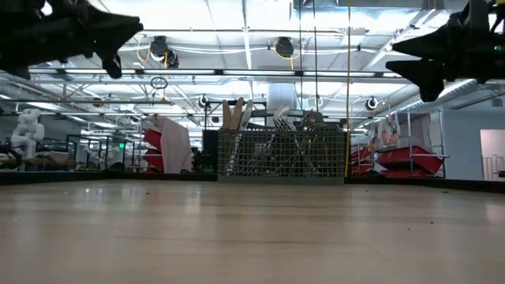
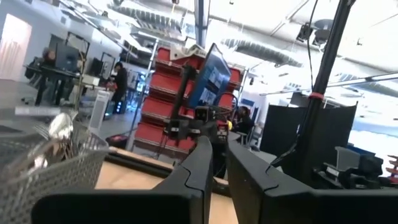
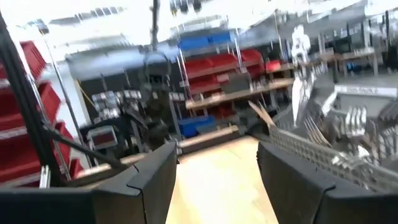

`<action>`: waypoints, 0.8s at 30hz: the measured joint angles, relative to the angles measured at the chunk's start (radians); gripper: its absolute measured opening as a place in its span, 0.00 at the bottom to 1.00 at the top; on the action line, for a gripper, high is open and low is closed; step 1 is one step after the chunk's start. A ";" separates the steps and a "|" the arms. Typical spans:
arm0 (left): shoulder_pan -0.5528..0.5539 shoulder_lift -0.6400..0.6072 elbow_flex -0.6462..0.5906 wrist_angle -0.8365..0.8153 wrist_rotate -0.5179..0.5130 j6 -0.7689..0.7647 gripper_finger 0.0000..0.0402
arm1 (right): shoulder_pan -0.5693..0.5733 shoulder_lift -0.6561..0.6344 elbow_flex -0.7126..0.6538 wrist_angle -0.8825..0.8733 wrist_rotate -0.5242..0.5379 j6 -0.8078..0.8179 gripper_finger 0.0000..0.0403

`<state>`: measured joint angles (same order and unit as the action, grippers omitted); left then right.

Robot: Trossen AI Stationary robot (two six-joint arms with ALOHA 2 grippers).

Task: Sort silverware

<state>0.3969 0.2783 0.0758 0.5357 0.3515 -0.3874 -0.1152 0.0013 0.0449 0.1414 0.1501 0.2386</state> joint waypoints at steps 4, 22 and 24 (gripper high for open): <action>0.000 -0.002 -0.055 0.049 0.019 -0.024 0.13 | 0.011 0.001 -0.032 0.069 -0.005 -0.040 0.53; 0.000 -0.007 -0.069 0.019 0.075 0.137 0.13 | 0.030 0.001 -0.031 -0.051 -0.016 -0.138 0.53; 0.000 -0.006 -0.069 0.011 0.074 0.135 0.13 | 0.030 0.001 -0.031 -0.088 -0.014 -0.141 0.53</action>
<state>0.3969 0.2722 0.0063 0.5469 0.4259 -0.2527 -0.0856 0.0025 0.0143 0.0537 0.1366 0.0971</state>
